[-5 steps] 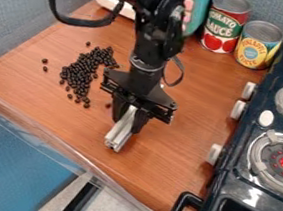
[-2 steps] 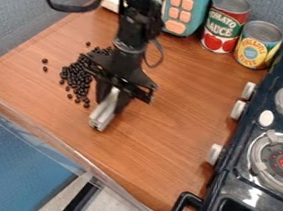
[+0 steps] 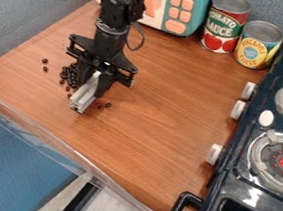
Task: Sweep into pile
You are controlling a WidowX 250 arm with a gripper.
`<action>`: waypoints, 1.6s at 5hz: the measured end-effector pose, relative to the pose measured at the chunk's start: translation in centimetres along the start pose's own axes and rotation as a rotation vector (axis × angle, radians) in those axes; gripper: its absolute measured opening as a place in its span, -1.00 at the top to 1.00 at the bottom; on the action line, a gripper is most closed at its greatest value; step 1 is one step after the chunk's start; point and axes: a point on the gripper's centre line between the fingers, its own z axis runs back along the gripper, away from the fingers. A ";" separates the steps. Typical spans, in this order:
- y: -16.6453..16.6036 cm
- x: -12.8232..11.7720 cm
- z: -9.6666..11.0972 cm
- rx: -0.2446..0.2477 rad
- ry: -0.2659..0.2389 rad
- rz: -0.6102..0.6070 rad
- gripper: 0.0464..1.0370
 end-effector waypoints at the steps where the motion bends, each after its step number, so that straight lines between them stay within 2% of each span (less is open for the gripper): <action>1: 0.4 0.1 0.0 -0.021 0.000 0.007 0.33; 3: -4.1 -0.9 4.8 -0.116 -0.109 -0.086 0.33; 4: -5.0 -0.6 4.0 -0.105 -0.108 -0.099 0.33; 5: -5.0 -0.2 0.4 -0.051 -0.062 -0.103 0.33; 6: -4.2 0.3 -0.5 -0.029 -0.044 -0.090 0.33; 8: -2.4 1.2 -0.9 -0.022 -0.031 -0.032 0.33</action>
